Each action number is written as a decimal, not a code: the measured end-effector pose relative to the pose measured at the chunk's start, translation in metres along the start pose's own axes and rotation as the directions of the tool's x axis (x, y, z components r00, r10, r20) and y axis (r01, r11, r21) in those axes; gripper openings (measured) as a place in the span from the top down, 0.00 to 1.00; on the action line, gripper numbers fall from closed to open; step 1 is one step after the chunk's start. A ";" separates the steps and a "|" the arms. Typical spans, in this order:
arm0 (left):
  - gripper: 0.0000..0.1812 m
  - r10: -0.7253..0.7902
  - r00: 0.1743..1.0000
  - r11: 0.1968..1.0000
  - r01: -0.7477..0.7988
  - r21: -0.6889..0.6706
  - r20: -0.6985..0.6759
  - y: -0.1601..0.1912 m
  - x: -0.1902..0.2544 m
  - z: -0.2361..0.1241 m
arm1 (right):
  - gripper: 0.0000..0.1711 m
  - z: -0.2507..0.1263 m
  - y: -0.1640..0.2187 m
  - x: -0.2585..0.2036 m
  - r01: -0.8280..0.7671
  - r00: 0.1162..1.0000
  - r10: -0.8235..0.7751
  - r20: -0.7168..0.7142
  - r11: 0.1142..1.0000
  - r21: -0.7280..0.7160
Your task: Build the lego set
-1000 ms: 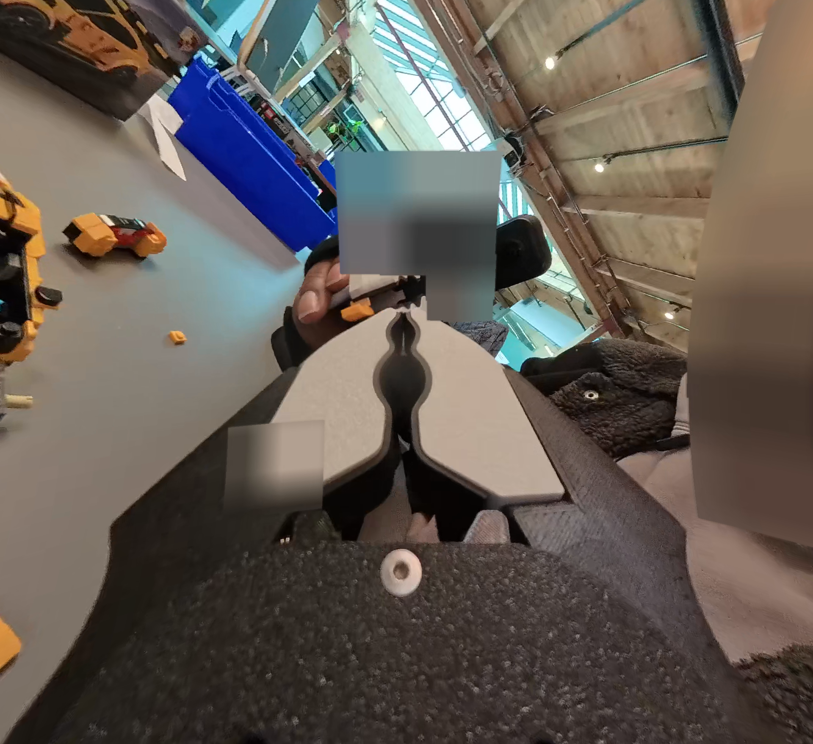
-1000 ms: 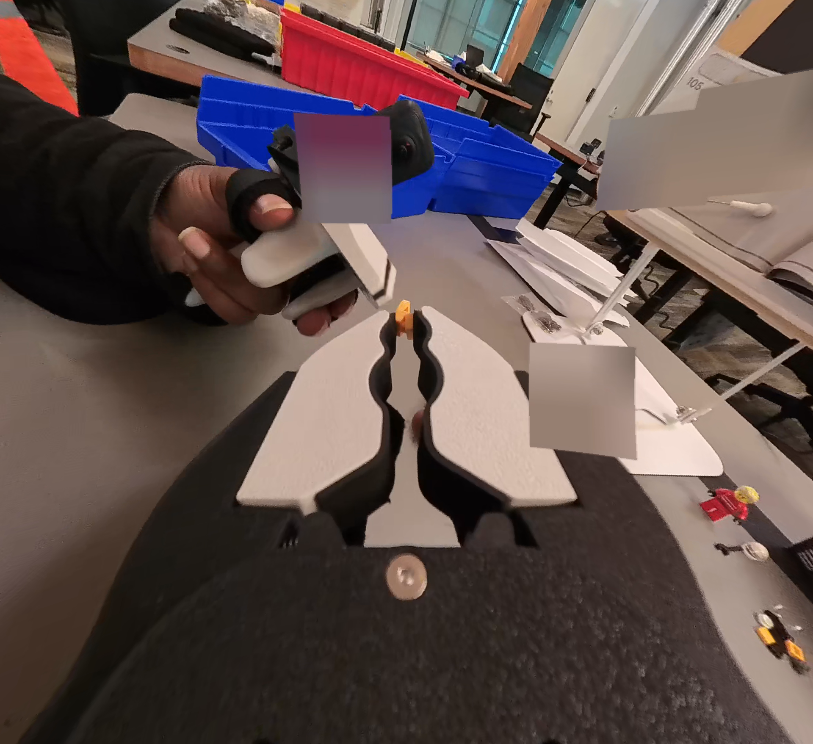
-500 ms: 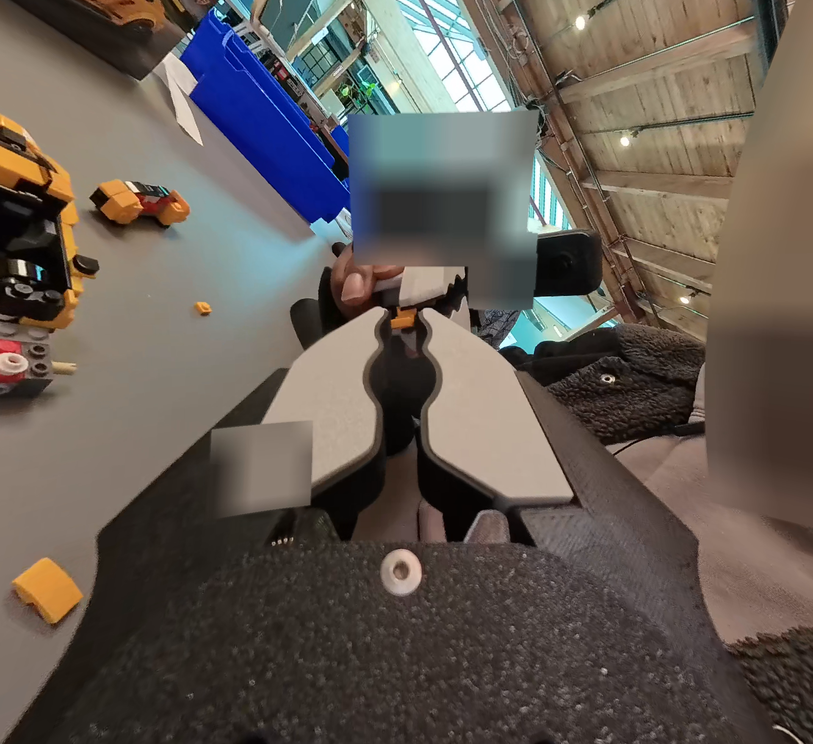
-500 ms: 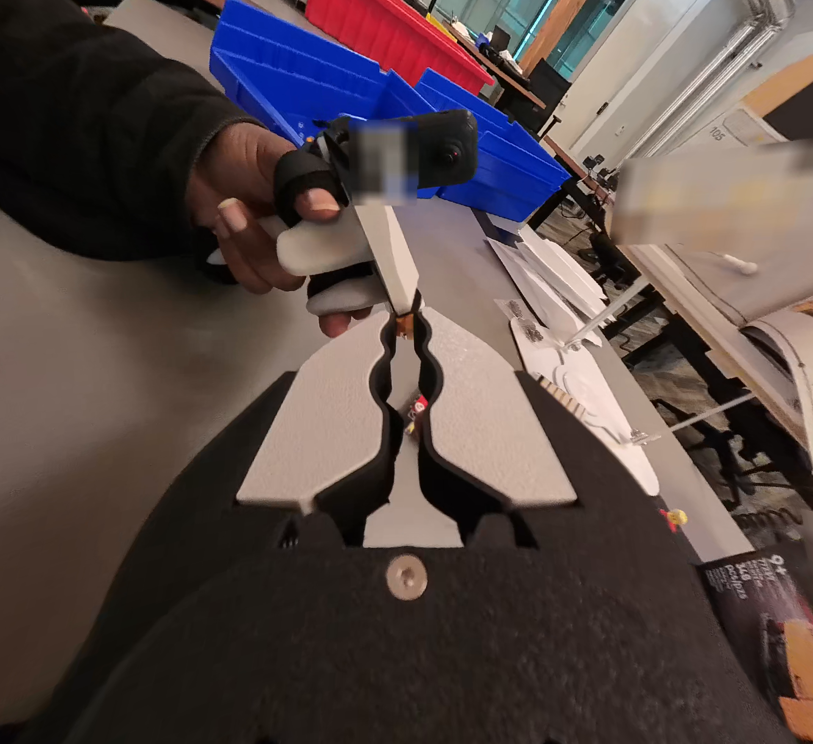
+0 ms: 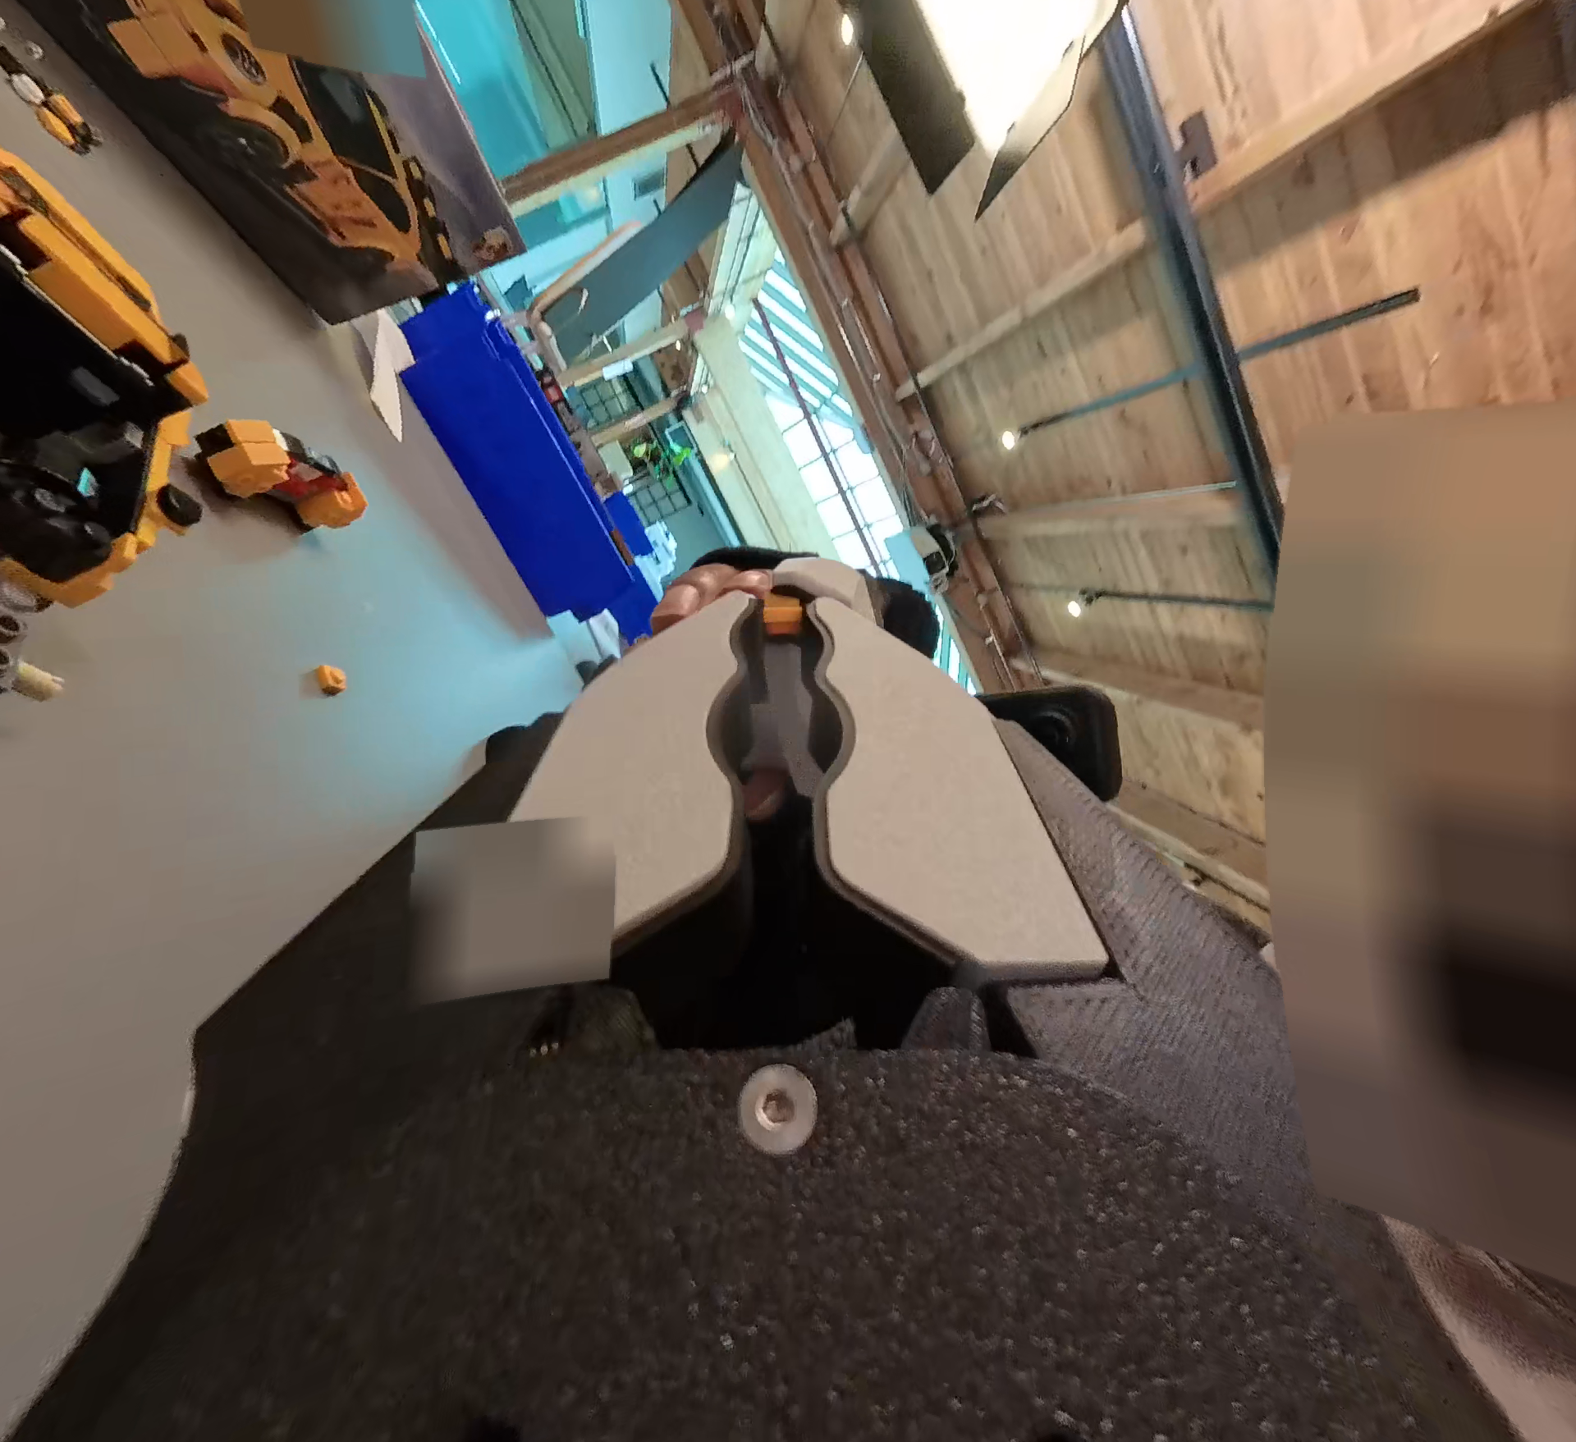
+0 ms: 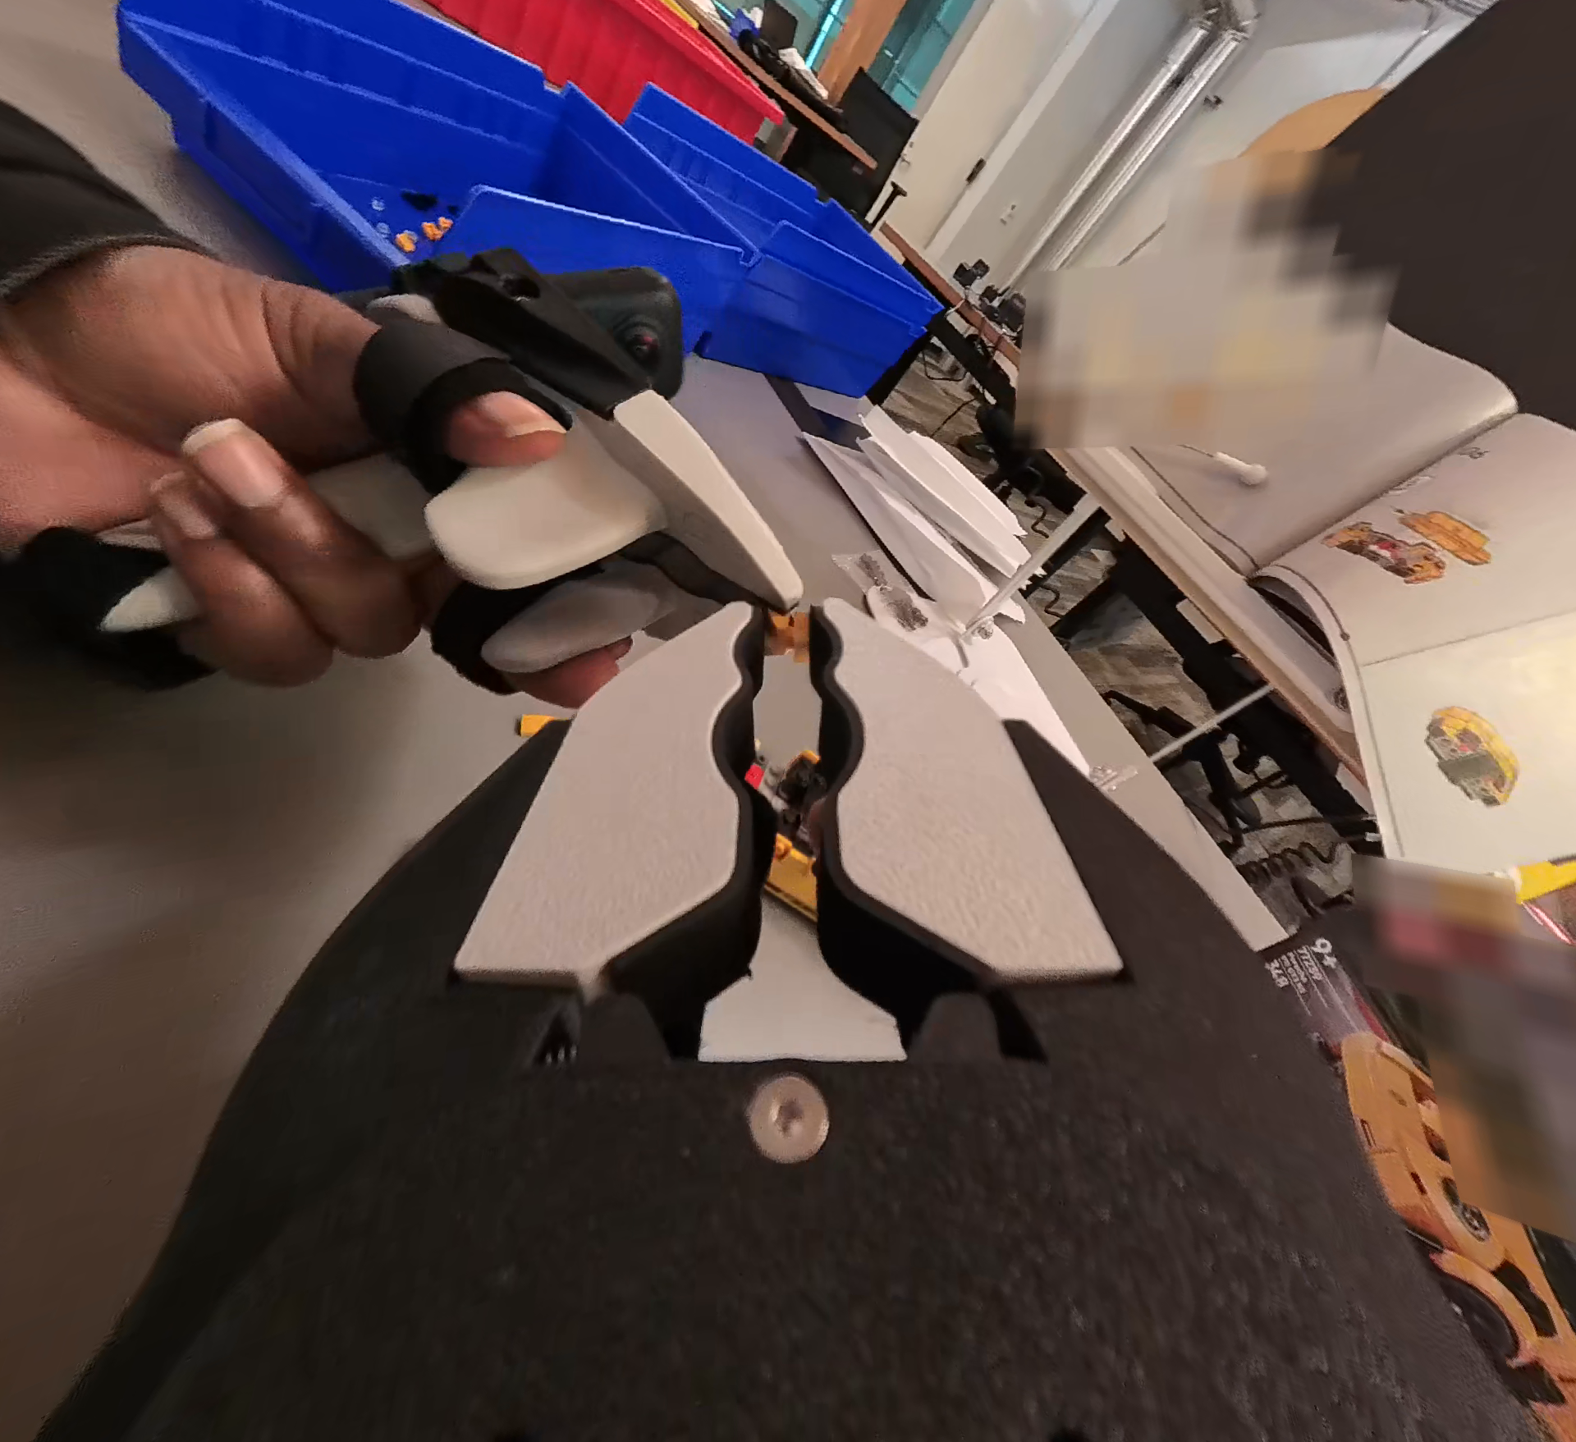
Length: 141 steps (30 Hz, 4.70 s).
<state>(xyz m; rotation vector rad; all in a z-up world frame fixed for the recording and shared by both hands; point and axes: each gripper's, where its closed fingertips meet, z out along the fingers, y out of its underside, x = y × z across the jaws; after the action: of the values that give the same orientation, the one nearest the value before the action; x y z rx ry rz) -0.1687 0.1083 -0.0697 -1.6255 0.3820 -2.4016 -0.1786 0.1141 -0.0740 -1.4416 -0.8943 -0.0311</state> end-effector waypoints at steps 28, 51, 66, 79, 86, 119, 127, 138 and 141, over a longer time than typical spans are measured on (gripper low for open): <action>0.96 0.117 0.990 0.987 -0.108 0.117 -0.072 -0.008 0.023 0.000 | 0.95 0.005 -0.019 0.012 -0.088 0.992 0.095 -0.084 0.992 0.087; 0.95 0.242 0.967 0.837 -0.252 -0.485 -0.084 0.021 -0.005 0.001 | 0.95 -0.011 0.009 -0.011 0.083 0.977 -0.085 0.196 0.996 0.018; 0.93 0.136 0.985 0.810 -0.172 -0.561 -0.107 0.034 -0.013 -0.015 | 0.95 -0.014 0.012 -0.035 0.078 0.950 -0.083 0.302 0.996 0.031; 0.94 0.090 0.986 0.787 -0.159 -0.597 -0.143 0.044 -0.007 -0.018 | 0.95 -0.019 0.007 -0.041 -0.028 0.930 0.011 0.366 0.999 0.042; 0.94 0.094 0.986 0.791 -0.157 -0.592 -0.136 0.044 -0.007 -0.018 | 0.95 -0.017 0.007 -0.039 -0.022 0.939 0.008 0.343 0.999 0.035; 0.95 0.213 0.966 0.851 -0.258 -0.457 -0.148 0.037 -0.001 -0.003 | 0.95 -0.016 -0.001 -0.024 0.209 0.962 -0.217 0.167 0.976 0.065; 0.95 0.185 0.954 0.869 -0.272 -0.414 -0.237 0.036 0.016 -0.002 | 0.93 -0.018 -0.015 -0.020 0.108 0.978 -0.126 0.164 0.988 0.114; 0.95 0.175 0.943 0.861 -0.287 -0.420 -0.284 0.039 0.024 -0.004 | 0.93 -0.022 -0.020 -0.021 0.098 0.976 -0.124 0.181 0.985 0.145; 0.95 0.183 0.941 0.853 -0.296 -0.430 -0.285 0.041 0.024 -0.004 | 0.93 -0.023 -0.020 -0.023 0.122 0.971 -0.148 0.185 0.981 0.148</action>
<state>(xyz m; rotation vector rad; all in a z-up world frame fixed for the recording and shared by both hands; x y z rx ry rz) -0.1797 0.0627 -0.0640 -1.3387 1.2190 -2.4248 -0.1933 0.0795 -0.0665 -1.2695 -1.1342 0.0697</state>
